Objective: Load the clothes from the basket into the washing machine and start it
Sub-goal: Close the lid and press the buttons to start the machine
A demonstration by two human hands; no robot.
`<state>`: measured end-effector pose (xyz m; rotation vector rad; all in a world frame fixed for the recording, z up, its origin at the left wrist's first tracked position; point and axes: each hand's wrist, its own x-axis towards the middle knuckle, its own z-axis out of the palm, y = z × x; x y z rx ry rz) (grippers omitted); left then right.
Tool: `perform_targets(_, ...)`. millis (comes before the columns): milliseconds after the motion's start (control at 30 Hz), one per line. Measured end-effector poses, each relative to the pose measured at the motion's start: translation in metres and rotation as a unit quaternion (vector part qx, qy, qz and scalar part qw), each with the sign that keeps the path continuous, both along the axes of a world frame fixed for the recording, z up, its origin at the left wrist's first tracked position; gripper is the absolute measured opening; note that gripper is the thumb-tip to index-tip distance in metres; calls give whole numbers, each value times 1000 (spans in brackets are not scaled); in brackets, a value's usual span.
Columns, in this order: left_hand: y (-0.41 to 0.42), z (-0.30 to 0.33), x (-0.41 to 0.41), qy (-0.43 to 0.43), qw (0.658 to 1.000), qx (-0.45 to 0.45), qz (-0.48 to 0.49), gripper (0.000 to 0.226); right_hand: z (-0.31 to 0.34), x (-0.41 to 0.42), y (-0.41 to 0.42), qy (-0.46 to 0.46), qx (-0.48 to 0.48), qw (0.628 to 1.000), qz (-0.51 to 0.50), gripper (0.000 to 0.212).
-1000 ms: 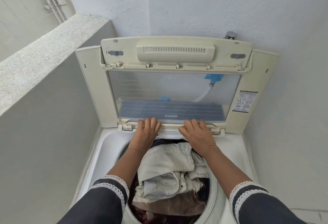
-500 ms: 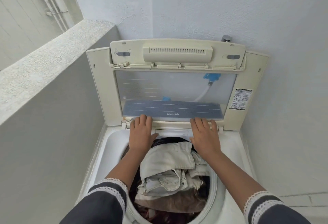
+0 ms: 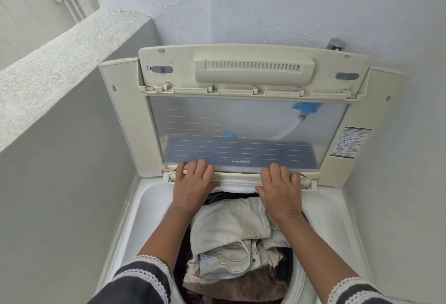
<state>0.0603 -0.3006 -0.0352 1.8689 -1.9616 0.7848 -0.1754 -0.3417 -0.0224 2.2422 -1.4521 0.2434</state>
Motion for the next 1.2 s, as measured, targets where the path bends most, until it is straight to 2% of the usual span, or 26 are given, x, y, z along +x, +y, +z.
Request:
perform_targets(133, 0, -9, -4, 5, 1000, 0, 22, 57, -3, -3, -3, -13, -17, 1000, 17, 59)
perform_targets(367, 7, -3, -5, 7, 999, 42, 17, 60, 8, -2, 7, -31, 30, 999, -1, 62)
perform_targets(500, 20, 1, -2, 37, 998, 56, -2, 66, 13, -14, 23, -70, 62, 996, -13, 76)
perform_targets(633, 6, 50, -7, 90, 993, -63, -46, 58, 67, -1, 15, -169, -7, 986, -11, 64)
perform_targets(733, -29, 139, -15, 106, 974, -196, -41, 44, 144, 22, -13, -239, -60, 969, 9, 61)
perform_targets(800, -57, 199, -17, 124, 962, -240, -38, 40, 192, 35, -37, -259, -76, 963, 5, 62)
perform_targets(867, -81, 244, -15, 146, 968, -201, -27, 41, 228, 43, -60, -248, -68, 966, -14, 61)
perform_targets(967, -104, 266, -13, 155, 987, 20, 33, 53, 248, 44, -86, -207, 14, 977, -50, 59)
perform_targets(1000, -106, 264, -14, 145, 986, 63, 46, 56, 248, 44, -89, -202, 37, 977, -50, 58)
perform_targets(1200, -76, 269, -22, 139, 987, 50, 59, 65, 253, 30, -58, -208, 10, 978, -9, 53)
